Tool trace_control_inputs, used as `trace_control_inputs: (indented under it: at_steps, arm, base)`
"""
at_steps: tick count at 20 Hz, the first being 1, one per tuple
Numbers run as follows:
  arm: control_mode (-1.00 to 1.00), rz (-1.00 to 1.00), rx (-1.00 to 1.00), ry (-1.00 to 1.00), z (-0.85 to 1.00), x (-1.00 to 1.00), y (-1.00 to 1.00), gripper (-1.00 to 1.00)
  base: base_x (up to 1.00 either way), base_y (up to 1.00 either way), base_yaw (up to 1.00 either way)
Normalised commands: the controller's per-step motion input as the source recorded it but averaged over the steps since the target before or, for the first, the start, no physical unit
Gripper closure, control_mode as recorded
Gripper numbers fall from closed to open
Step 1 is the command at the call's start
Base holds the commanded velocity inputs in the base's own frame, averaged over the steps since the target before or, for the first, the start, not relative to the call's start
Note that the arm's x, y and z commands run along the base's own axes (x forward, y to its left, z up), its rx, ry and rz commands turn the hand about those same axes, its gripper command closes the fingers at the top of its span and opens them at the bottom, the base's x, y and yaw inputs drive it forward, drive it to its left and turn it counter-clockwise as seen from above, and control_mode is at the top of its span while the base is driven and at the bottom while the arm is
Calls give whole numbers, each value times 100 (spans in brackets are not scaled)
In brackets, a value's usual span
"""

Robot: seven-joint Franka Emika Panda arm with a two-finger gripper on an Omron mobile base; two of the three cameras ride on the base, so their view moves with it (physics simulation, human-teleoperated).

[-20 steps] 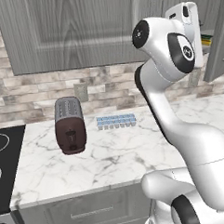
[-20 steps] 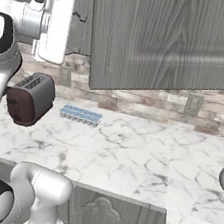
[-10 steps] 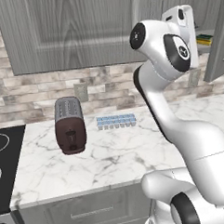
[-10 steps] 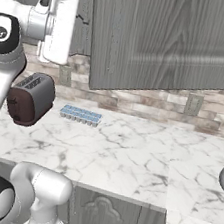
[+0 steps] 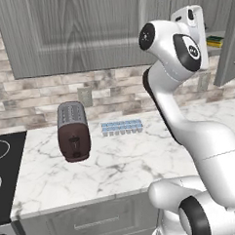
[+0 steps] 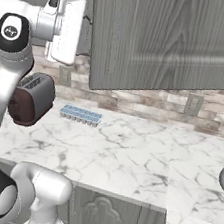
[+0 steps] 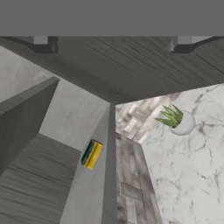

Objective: Pick the spray and sponge from the cabinet and place them on the counter.

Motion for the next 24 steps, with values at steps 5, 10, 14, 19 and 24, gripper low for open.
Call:
trace_control_inputs:
  at_steps: [5, 10, 14, 19, 24]
  arm:
    - [-100, 0, 0, 0, -6, 16, -11, -100]
    - [-100, 0, 0, 2, -11, 25, -5, -100]
    - [-100, 0, 0, 2, -9, 25, -7, -100]
    - [-100, -1, 0, 0, -1, 7, -22, -100]
    - [-100, -8, 0, 0, 0, 0, -17, -100]
  base:
    - [0, 0, 0]
    - [0, 0, 0]
    - [0, 0, 0]
    - [0, 0, 0]
    - [0, 0, 0]
